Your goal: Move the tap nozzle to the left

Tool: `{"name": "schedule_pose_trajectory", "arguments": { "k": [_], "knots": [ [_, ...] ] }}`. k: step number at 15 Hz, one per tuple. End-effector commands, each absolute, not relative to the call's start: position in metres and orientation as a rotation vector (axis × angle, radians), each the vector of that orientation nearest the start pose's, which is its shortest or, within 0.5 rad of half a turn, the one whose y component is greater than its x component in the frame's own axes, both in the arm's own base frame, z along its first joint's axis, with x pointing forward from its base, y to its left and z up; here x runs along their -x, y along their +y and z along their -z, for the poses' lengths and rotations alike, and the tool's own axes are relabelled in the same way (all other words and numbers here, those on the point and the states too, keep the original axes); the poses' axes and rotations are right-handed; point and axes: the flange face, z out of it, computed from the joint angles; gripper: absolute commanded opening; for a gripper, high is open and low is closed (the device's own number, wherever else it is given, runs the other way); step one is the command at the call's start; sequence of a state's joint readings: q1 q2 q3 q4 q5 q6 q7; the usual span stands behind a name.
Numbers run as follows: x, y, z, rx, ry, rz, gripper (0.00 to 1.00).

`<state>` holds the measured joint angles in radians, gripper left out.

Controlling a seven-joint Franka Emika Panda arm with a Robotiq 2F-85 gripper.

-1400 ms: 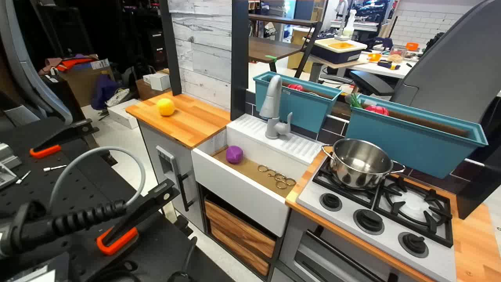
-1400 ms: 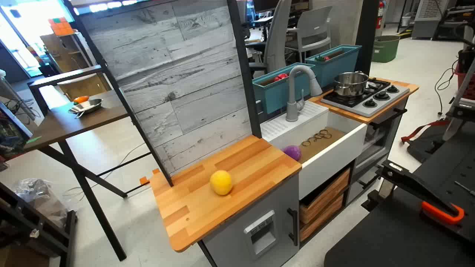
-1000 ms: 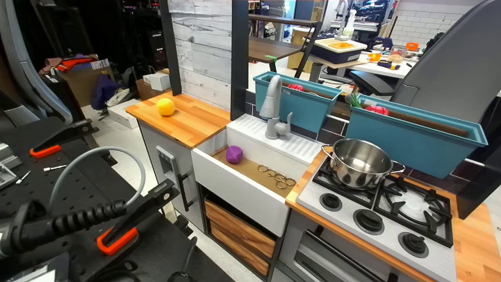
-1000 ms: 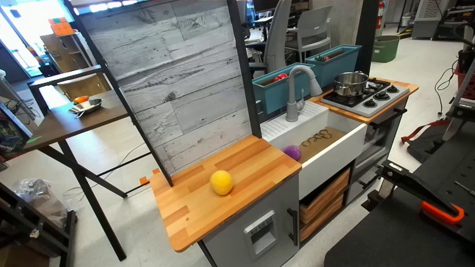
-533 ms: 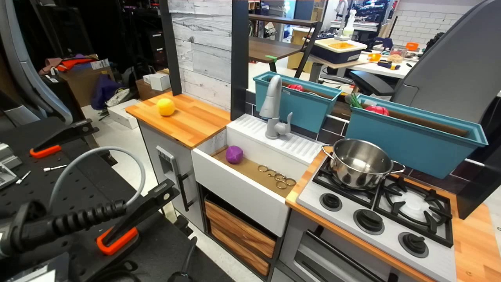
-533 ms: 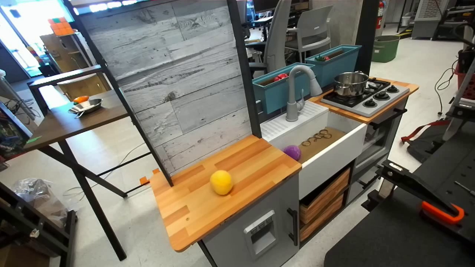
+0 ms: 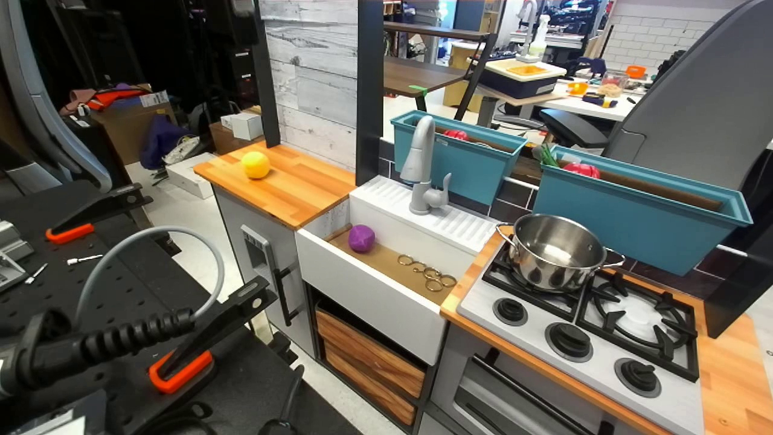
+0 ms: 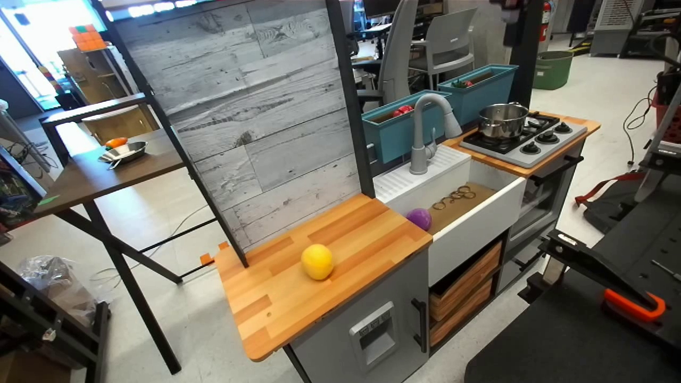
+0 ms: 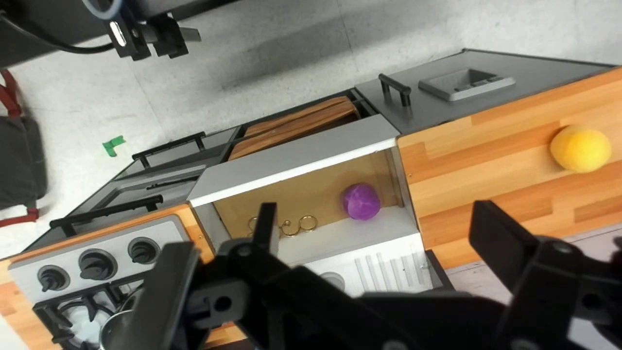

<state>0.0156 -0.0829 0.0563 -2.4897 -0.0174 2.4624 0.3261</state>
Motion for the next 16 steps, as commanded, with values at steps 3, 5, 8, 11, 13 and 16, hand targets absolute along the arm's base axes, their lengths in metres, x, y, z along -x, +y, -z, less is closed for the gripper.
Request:
{"name": "schedule_pose_trajectory", "arguments": {
  "k": [3, 5, 8, 11, 13, 16],
  "knots": [
    [-0.506, 0.025, -0.236, 3.192, 0.377, 0.355, 1.0],
    [-0.518, 0.016, -0.205, 3.234, 0.37, 0.411, 1.0],
    [-0.537, -0.002, -0.169, 3.285, 0.427, 0.492, 1.0],
    [-0.559, -0.013, -0.145, 3.252, 0.58, 0.631, 1.0],
    [-0.574, -0.013, -0.131, 3.199, 0.701, 0.719, 1.0],
    [-0.597, -0.003, -0.114, 3.129, 0.865, 0.836, 1.0]
  ]
}}
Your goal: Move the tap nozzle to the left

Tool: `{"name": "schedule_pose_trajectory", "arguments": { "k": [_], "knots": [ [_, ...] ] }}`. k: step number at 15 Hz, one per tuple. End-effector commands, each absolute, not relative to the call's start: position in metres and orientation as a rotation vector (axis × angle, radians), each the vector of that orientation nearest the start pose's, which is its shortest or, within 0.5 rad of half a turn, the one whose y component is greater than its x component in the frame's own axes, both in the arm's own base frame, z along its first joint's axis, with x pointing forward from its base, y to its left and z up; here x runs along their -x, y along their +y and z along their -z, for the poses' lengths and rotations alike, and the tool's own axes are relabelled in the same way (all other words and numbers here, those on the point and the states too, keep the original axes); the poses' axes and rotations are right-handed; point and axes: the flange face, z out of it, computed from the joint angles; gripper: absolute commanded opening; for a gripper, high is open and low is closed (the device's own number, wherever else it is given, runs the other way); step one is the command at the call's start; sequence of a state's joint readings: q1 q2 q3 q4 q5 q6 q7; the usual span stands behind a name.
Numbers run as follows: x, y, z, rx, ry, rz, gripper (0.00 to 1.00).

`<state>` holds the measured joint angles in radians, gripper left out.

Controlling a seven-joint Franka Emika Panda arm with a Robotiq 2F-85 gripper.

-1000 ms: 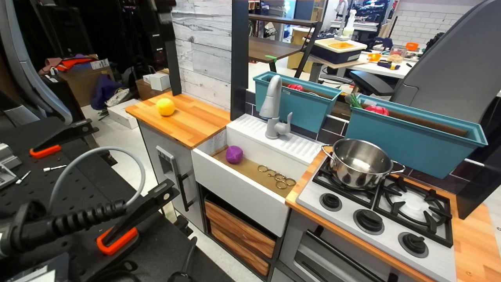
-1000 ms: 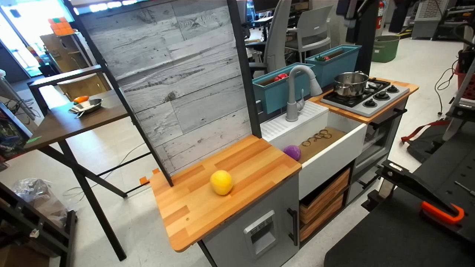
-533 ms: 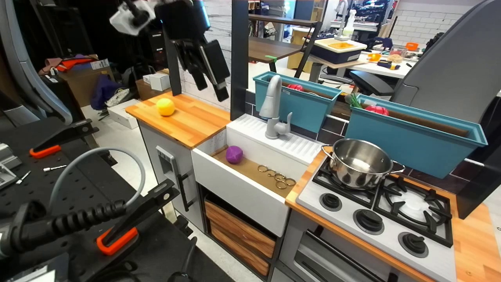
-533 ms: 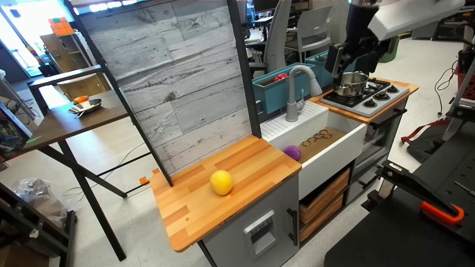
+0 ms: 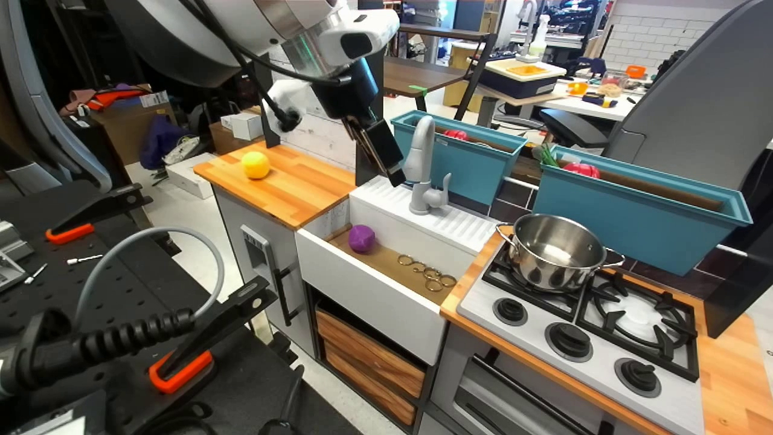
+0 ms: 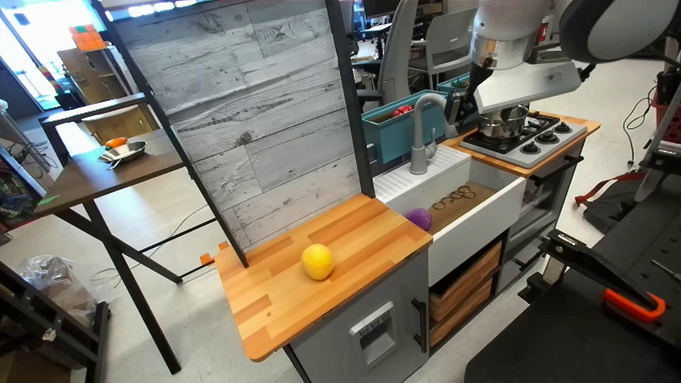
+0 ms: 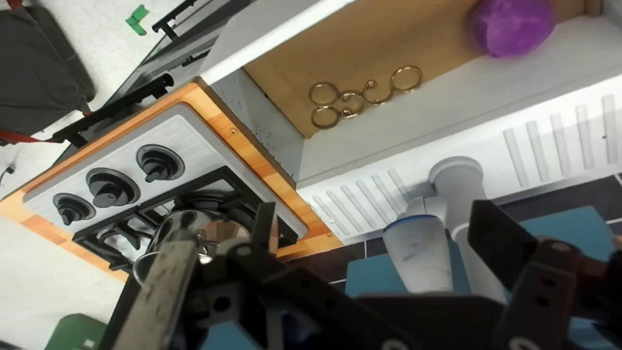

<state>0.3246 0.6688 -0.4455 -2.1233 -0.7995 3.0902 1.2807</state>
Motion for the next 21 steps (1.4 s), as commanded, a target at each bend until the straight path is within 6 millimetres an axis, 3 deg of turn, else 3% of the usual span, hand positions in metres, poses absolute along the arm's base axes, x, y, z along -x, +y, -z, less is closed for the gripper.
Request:
{"name": "schedule_pose_trajectory", "arguments": {
  "k": [1, 8, 9, 10, 17, 21],
  "knots": [
    [-0.604, 0.002, -0.109, 3.123, 0.881, 0.883, 1.0],
    [-0.631, 0.022, -0.08, 3.148, 0.896, 1.146, 1.0],
    [-0.631, 0.023, -0.076, 3.16, 0.892, 1.153, 0.75],
    [-0.631, 0.024, -0.071, 3.168, 0.884, 1.158, 0.74],
    [-0.632, 0.025, -0.057, 3.185, 0.882, 1.26, 0.19],
    [-0.62, 0.035, -0.057, 3.202, 0.794, 1.253, 0.17]
  ]
}}
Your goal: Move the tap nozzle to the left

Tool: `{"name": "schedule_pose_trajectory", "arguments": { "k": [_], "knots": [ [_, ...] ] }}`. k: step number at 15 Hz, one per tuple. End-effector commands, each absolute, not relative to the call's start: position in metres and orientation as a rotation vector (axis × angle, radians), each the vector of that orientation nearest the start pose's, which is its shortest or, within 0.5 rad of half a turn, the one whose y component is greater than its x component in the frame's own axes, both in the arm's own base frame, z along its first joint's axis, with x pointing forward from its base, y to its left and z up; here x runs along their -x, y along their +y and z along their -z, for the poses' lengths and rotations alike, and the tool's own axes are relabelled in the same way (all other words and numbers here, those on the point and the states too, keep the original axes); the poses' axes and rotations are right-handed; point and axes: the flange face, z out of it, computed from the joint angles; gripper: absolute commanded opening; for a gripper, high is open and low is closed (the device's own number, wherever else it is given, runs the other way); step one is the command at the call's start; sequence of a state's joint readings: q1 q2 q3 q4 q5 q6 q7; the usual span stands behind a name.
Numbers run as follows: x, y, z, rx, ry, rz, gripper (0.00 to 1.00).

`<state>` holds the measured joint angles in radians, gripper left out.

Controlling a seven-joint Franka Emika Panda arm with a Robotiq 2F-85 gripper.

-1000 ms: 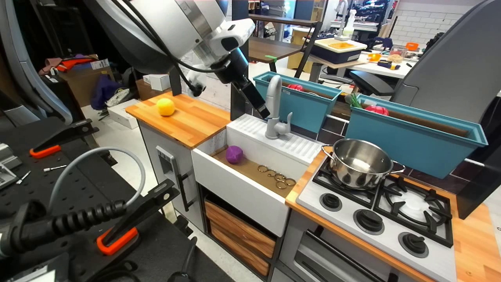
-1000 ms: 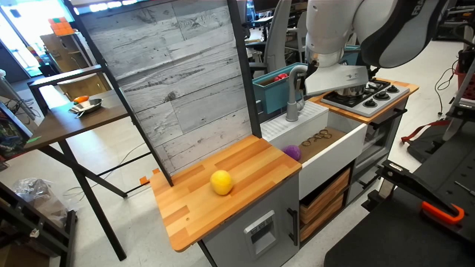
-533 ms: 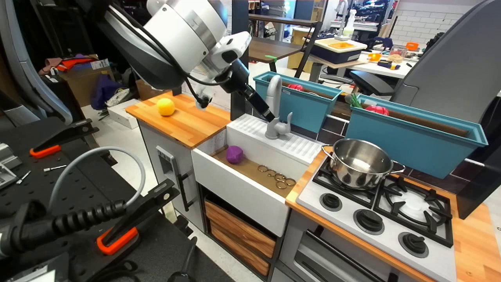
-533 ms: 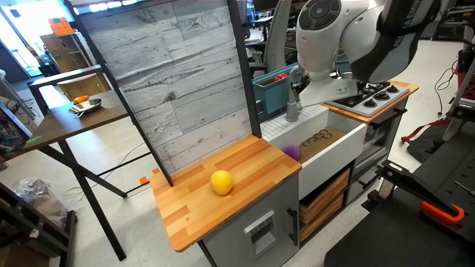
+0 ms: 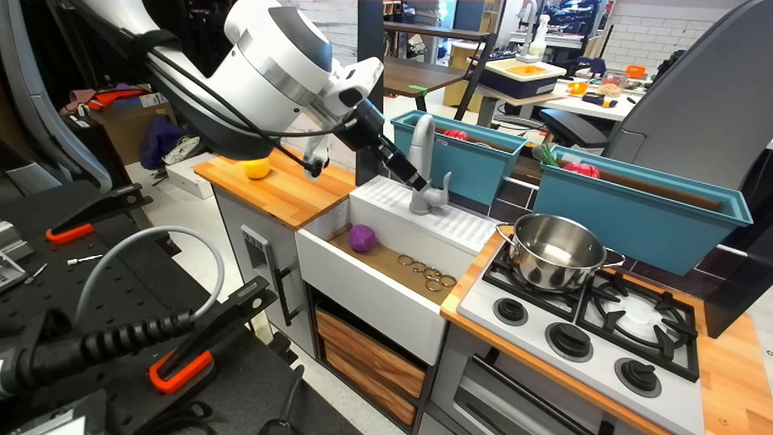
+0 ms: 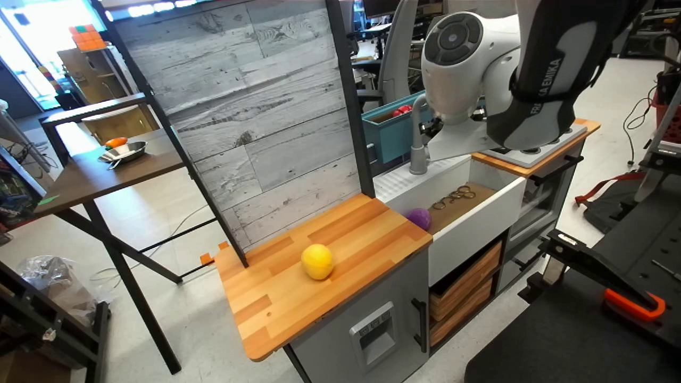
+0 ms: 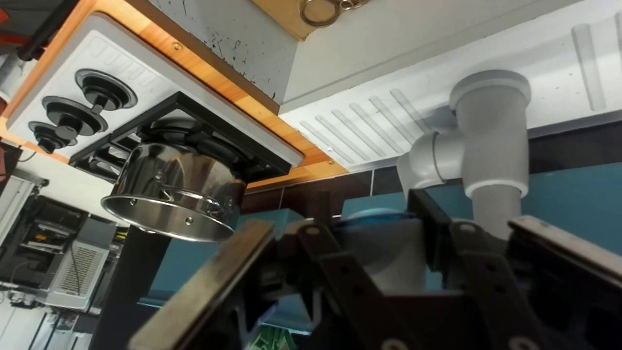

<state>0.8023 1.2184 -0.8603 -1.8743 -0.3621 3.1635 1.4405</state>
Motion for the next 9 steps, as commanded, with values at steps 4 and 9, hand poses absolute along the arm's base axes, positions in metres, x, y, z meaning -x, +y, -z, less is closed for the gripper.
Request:
{"name": "schedule_pose_trajectory", "arguments": {
  "k": [4, 9],
  "knots": [
    [-0.6, 0.047, -0.058, 3.21, 0.616, 1.12, 0.17],
    [-0.608, 0.053, -0.063, 3.209, 0.502, 1.043, 0.17]
  ]
}}
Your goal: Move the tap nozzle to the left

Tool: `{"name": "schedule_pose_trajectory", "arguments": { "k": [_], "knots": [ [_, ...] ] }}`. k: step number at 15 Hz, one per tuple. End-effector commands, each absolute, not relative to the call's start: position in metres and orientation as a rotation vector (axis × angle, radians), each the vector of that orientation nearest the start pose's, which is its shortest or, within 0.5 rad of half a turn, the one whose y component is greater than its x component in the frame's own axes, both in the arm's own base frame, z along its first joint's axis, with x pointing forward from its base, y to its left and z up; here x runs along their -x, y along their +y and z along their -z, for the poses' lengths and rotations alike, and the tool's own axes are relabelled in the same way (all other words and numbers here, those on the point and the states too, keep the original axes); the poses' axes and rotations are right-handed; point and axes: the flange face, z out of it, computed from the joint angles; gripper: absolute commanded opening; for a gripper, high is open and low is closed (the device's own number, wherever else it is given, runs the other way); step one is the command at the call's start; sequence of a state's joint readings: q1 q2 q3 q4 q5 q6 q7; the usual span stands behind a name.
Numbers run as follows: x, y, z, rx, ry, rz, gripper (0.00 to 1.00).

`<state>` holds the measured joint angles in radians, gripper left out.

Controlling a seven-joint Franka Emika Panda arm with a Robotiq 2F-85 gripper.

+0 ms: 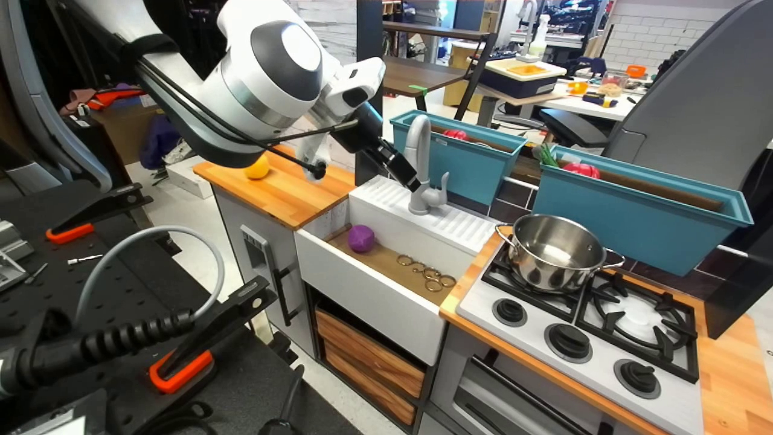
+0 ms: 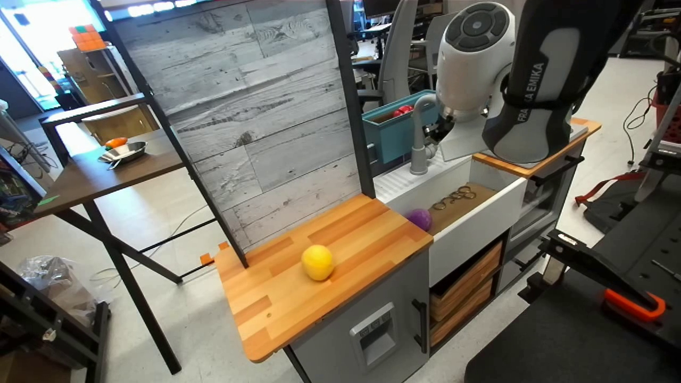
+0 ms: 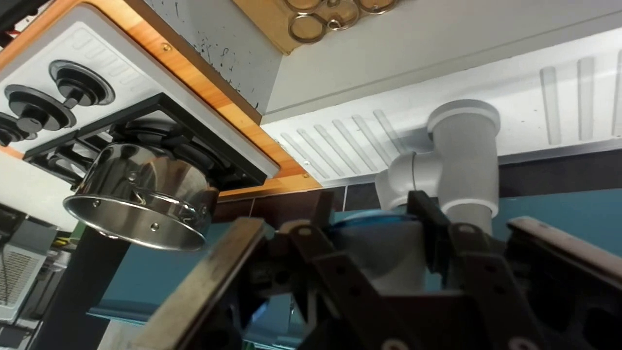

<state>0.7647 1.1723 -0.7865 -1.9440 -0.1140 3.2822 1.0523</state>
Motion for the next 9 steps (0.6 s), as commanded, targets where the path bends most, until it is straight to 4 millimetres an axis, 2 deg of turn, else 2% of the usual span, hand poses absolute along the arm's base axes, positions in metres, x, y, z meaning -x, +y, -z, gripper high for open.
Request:
{"name": "schedule_pose_trajectory", "arguments": {
  "k": [1, 5, 9],
  "knots": [
    [-0.611, 0.054, -0.064, 3.212, 0.478, 1.029, 0.17],
    [-0.619, 0.06, -0.07, 3.215, 0.381, 0.975, 0.17],
    [-0.613, 0.066, -0.072, 3.208, 0.313, 0.962, 0.17]
  ]
}}
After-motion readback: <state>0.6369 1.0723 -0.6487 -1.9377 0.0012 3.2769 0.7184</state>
